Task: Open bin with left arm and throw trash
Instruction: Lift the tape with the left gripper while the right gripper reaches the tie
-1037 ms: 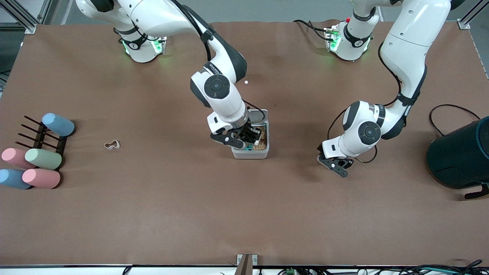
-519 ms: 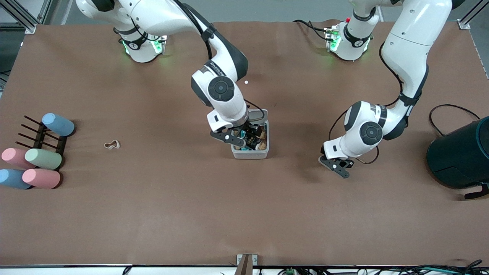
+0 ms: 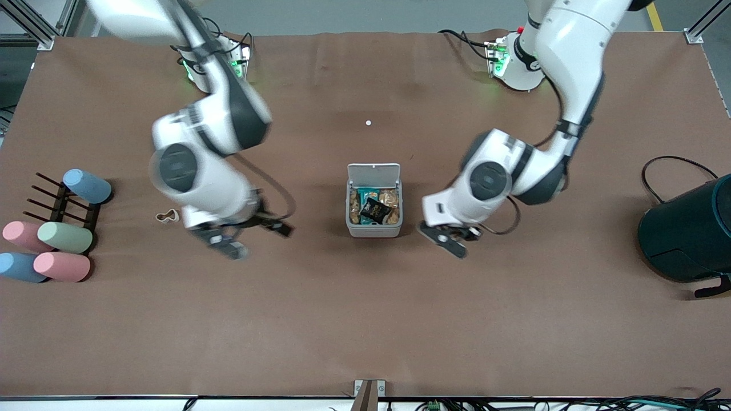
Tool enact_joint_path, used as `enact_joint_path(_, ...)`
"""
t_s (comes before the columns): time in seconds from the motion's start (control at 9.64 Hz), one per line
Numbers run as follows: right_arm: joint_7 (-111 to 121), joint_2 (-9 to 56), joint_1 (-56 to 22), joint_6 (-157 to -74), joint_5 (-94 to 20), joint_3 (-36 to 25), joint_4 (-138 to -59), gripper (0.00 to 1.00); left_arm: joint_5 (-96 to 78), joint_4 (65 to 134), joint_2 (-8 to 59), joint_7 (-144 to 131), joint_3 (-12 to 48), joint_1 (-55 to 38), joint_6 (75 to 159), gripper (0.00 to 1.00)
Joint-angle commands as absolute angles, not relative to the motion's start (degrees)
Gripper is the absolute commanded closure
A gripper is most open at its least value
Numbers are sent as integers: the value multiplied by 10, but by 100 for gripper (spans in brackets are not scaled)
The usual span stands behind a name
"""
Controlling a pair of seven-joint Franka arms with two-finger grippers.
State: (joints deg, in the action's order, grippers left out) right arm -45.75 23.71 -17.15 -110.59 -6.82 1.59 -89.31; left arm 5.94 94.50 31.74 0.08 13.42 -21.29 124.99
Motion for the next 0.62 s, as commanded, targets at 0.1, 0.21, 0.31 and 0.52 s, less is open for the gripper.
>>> enact_joint_path(0.1, -240, 118, -36, -1260, -55, 30, -1161, 1, 57, 879, 351, -79, 133, -260, 1238, 98)
enact_joint_path(0.21, -149, 114, 4, -1348, -54, 29, -1238, 1, 49, 875, 353, -80, 133, -264, 1238, 98)
enact_joint_path(0.31, -55, 117, 51, -1403, -54, 29, -1286, 1, 34, 872, 353, -82, 133, -268, 1238, 98)
enact_joint_path(0.52, 80, 135, 129, -1444, -54, 29, -1310, 1, 26, 867, 364, -133, 133, -296, 1239, 98)
